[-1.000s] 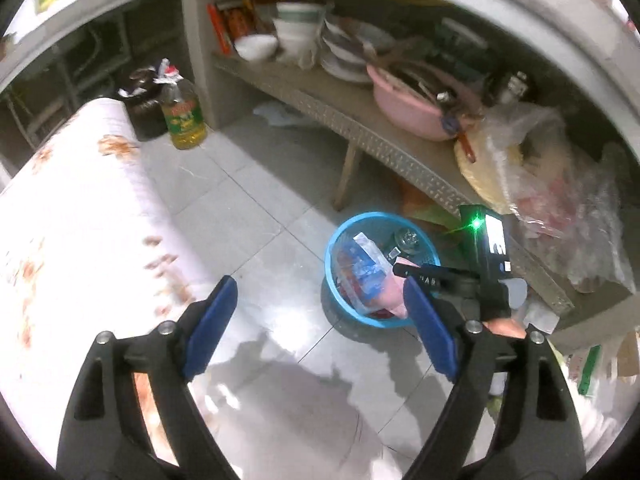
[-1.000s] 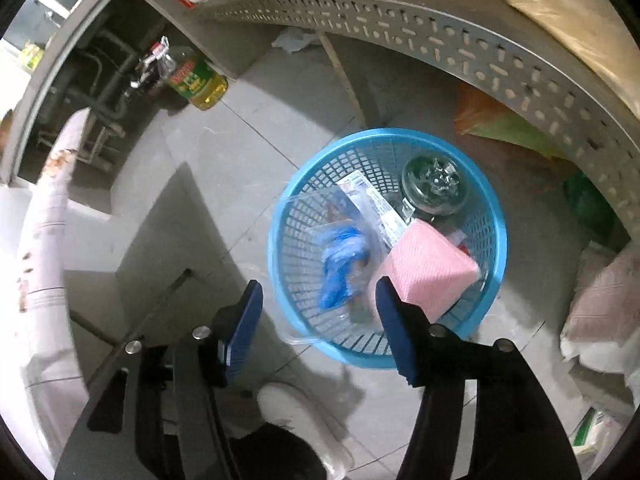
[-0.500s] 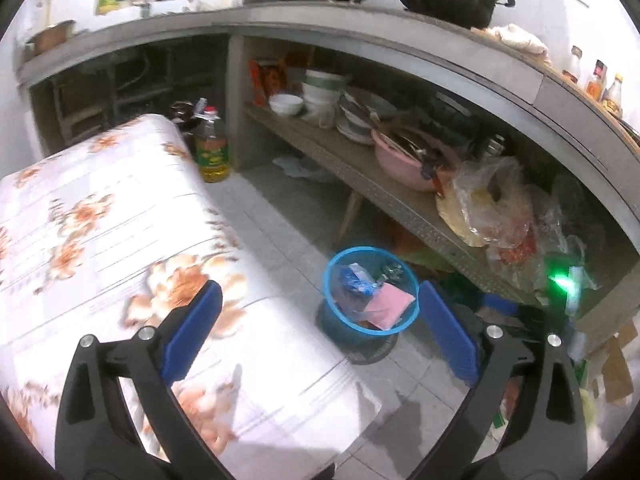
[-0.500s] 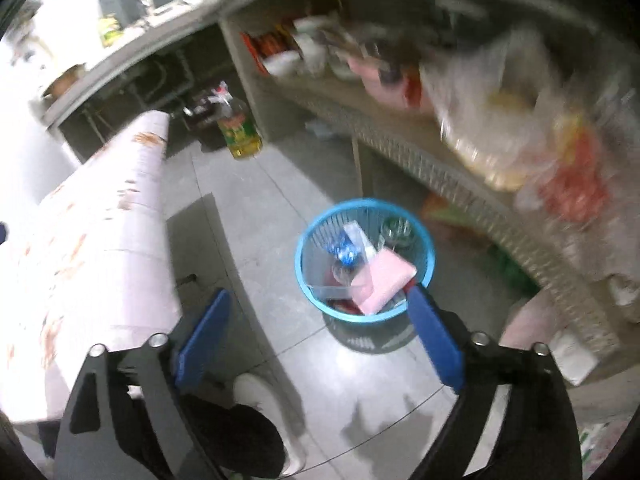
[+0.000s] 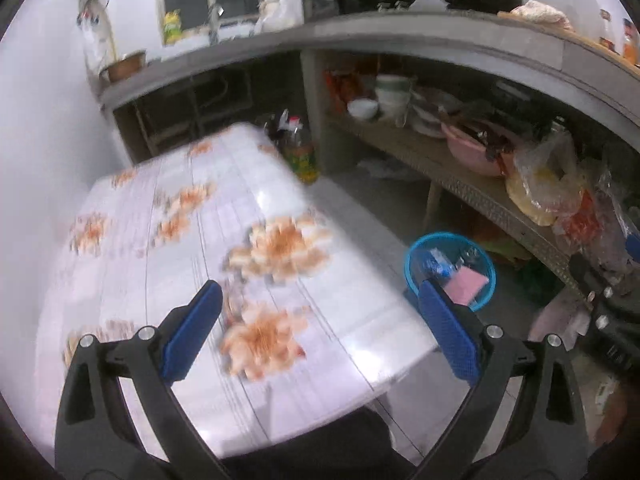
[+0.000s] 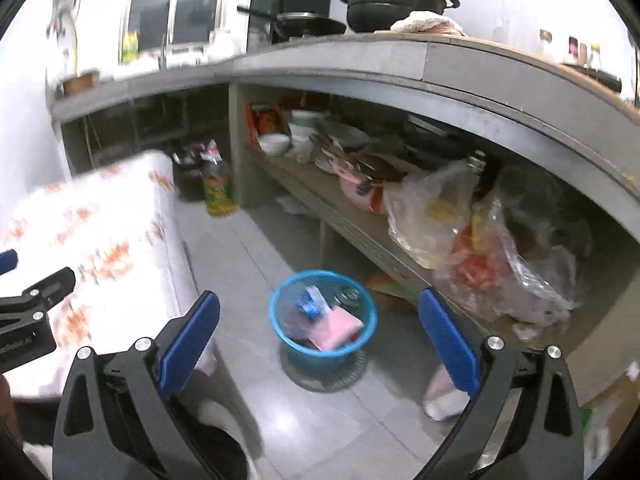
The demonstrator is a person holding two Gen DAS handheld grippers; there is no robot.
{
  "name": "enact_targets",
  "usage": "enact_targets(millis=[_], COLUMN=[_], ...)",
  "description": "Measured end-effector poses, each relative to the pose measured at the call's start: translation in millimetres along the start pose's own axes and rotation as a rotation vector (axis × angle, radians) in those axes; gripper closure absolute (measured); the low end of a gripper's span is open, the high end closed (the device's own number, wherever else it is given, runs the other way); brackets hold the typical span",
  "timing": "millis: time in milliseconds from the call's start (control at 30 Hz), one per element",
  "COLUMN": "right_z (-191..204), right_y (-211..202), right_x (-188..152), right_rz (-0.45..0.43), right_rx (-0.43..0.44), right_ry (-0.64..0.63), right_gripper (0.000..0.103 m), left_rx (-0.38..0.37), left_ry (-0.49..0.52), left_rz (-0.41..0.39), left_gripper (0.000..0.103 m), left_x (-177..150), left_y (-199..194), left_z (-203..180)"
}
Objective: Collect trash
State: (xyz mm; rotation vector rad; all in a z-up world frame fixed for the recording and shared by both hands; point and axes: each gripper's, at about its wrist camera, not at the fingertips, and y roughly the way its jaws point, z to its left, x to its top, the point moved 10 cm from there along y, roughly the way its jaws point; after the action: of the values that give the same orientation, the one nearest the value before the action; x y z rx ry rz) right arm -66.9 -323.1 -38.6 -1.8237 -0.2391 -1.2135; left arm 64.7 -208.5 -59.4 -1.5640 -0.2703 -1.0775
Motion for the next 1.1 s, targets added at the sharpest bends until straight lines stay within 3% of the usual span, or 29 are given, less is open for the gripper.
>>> enact_targets(millis=[167, 300, 833, 1100], right_z=[7, 1, -16, -14], right_y=[4, 4, 8, 10], right_x=[-32, -44, -47, -46], right_rz=[0.115, 0.154, 0.160, 0.159], right_rx=[-0.013, -0.019, -0.049, -0.044], right_ry=[-0.009, 0.018, 0.041, 0.035], right_gripper=[0.006, 0.006, 0.006, 0.006], left_rx=[0.037, 0.049, 0.150, 0.160], left_ry=[0.007, 0.023, -0.078, -0.104], left_rz=[0.051, 0.064, 0.116, 0.120], left_gripper=[0.009, 0.009, 0.009, 0.009], left_x=[-25, -32, -39, -40], left_y=[-4, -7, -5, -6], left_z=[-8, -12, 29, 38])
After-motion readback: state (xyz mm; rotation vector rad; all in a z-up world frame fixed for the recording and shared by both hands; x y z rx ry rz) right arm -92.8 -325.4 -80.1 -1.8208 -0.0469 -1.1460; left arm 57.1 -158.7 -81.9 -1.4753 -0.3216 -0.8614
